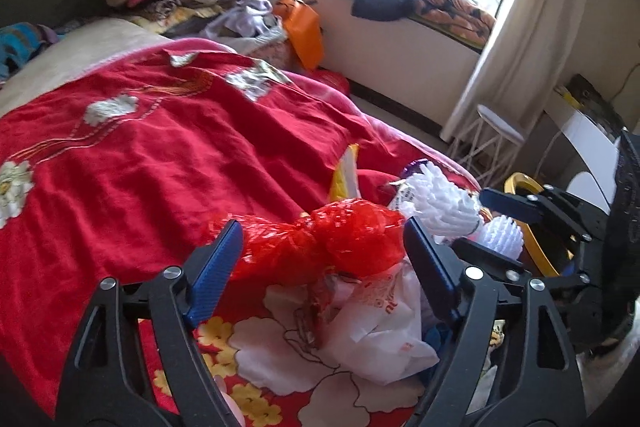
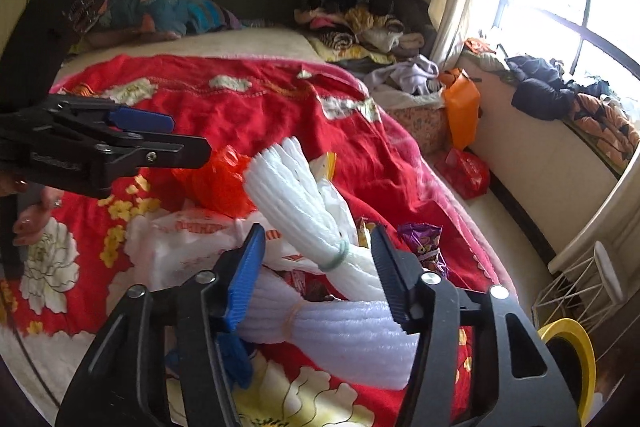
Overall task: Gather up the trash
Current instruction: 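Grasp a white foam net sleeve with the right tool while the left tool grasps the red plastic bag, then carry the foam sleeve and red bag in both tools over the yellow-rimmed bin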
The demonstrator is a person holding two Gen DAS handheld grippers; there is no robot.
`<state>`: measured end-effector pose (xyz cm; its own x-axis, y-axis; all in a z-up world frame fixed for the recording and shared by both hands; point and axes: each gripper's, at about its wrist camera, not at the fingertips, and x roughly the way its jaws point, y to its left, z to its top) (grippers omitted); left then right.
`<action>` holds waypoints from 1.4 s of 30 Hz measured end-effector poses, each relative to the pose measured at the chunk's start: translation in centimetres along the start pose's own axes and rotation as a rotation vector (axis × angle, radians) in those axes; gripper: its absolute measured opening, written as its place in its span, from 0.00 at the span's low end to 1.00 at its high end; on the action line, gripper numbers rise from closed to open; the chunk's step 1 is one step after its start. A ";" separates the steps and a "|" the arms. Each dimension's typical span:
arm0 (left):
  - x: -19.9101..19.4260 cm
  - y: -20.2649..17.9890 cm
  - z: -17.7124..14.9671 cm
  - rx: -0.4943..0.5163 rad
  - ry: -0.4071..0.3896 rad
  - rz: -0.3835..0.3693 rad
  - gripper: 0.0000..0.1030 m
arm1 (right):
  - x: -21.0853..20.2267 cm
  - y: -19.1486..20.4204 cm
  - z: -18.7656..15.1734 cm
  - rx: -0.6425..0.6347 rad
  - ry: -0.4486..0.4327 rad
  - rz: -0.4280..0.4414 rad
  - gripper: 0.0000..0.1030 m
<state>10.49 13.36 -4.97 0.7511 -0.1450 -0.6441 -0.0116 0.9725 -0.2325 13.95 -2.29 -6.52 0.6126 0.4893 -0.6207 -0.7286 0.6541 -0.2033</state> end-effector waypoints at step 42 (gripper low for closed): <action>-3.9 -5.3 4.7 0.031 -0.157 -0.106 0.05 | -8.2 -9.5 -1.8 0.423 -0.287 0.026 0.15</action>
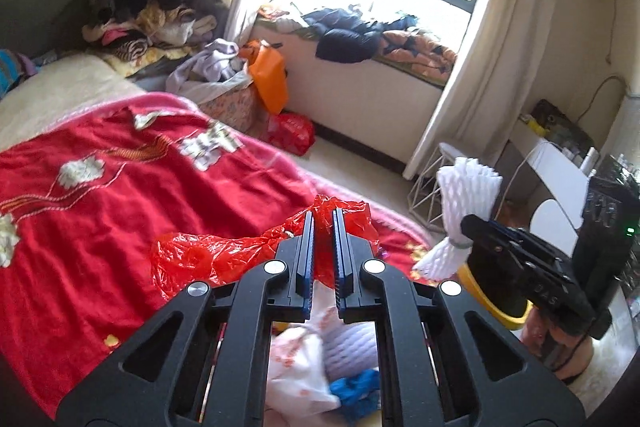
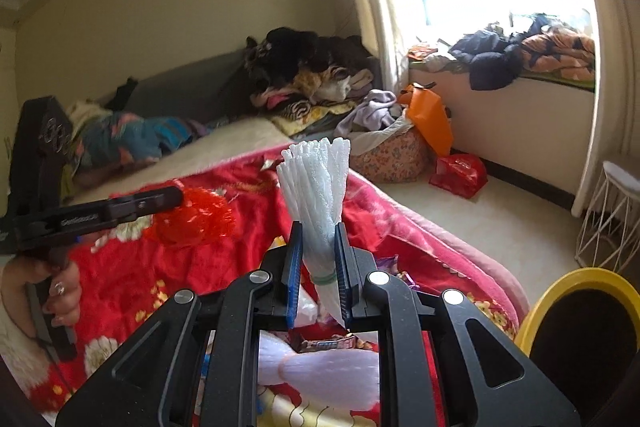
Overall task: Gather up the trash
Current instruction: 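Carry the foam sleeve and red bag in both tools over the yellow-rimmed bin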
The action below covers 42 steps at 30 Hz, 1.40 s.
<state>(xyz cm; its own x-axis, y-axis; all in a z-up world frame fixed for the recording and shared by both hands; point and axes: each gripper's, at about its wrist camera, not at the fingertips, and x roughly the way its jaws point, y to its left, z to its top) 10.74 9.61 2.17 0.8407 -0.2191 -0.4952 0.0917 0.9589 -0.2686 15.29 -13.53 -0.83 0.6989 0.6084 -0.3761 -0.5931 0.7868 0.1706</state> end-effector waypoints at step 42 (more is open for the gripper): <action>5.0 -15.4 -2.6 0.204 0.145 -0.229 0.05 | -10.8 -15.3 -4.2 0.394 -0.135 -0.297 0.15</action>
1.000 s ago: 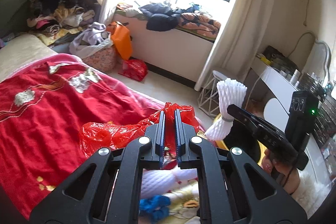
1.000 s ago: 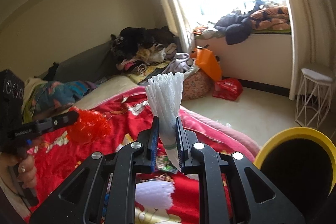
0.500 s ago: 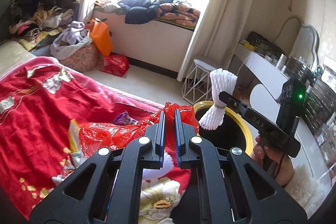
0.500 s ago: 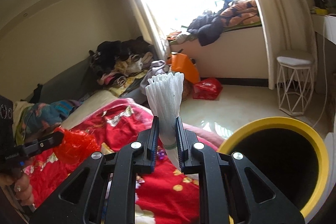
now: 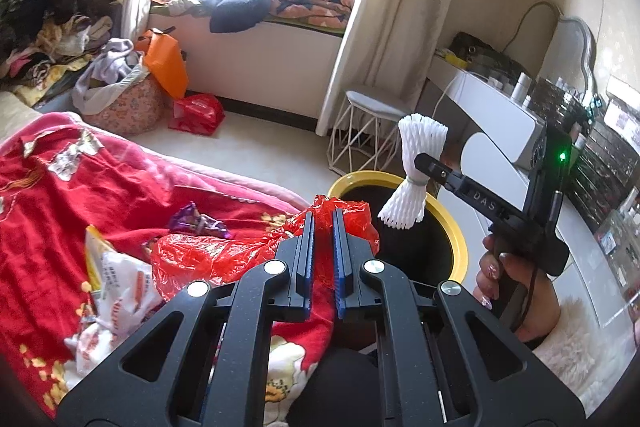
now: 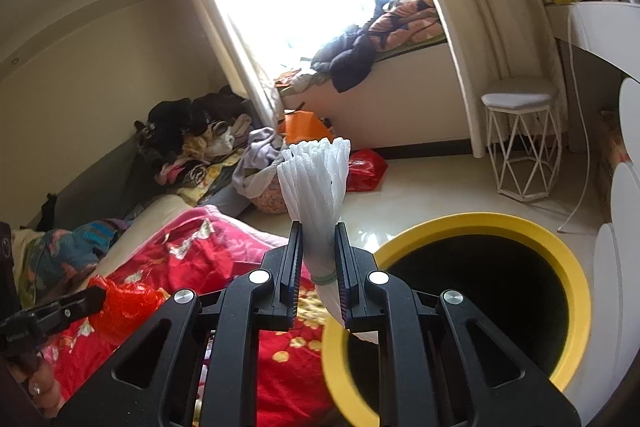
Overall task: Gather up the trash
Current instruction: 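Carry the foam sleeve and red bag in both tools over the yellow-rimmed bin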
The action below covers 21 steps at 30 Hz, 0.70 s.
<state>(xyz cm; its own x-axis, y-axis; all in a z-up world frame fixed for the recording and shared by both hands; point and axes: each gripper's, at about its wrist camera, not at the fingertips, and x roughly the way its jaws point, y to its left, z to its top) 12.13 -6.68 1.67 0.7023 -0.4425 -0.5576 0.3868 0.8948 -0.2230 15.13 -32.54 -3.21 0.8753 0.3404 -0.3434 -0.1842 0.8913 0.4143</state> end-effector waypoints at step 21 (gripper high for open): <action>6.7 -5.3 -0.1 0.076 0.103 -0.061 0.05 | -0.4 -6.7 -1.9 0.147 0.008 -0.112 0.15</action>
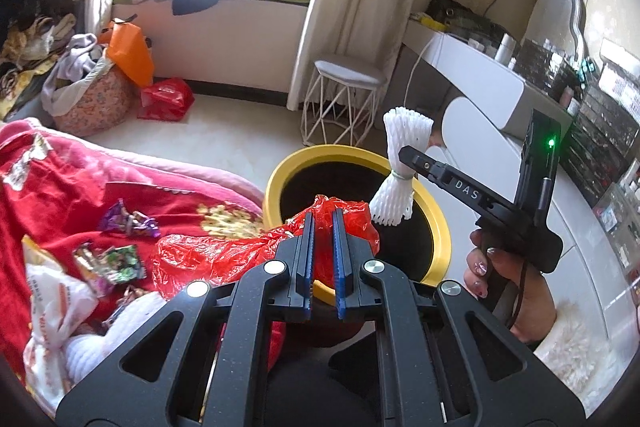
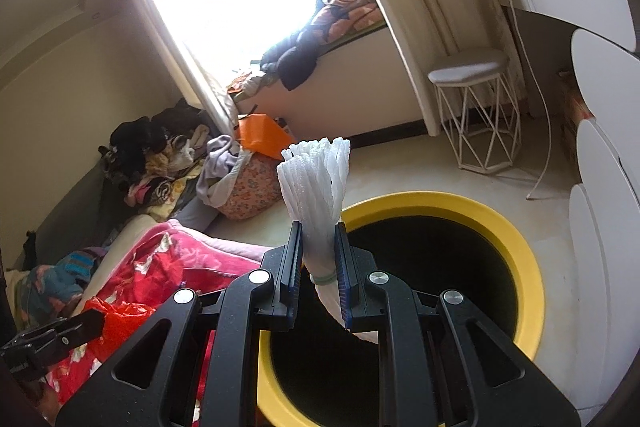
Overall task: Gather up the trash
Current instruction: 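Carry the foam sleeve and red bag in both tools over the yellow-rimmed bin, then open both tools over the bin to drop the sleeve and bag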
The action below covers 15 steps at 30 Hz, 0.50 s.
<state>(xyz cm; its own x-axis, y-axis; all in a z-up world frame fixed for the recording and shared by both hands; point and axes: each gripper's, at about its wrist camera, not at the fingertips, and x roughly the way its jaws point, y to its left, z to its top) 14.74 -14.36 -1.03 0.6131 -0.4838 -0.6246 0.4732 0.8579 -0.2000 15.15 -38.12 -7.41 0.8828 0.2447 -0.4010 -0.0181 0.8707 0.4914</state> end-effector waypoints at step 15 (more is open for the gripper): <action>6.2 -2.5 0.4 0.063 0.095 -0.022 0.05 | 0.1 -3.2 -0.1 0.086 0.024 -0.001 0.17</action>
<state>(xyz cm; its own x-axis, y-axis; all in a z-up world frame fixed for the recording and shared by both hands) 17.64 -19.58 -4.08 0.5411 -0.4811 -0.6898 0.5266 0.8333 -0.1682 15.25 -40.86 -9.16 0.8712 0.2549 -0.4195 0.0239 0.8315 0.5549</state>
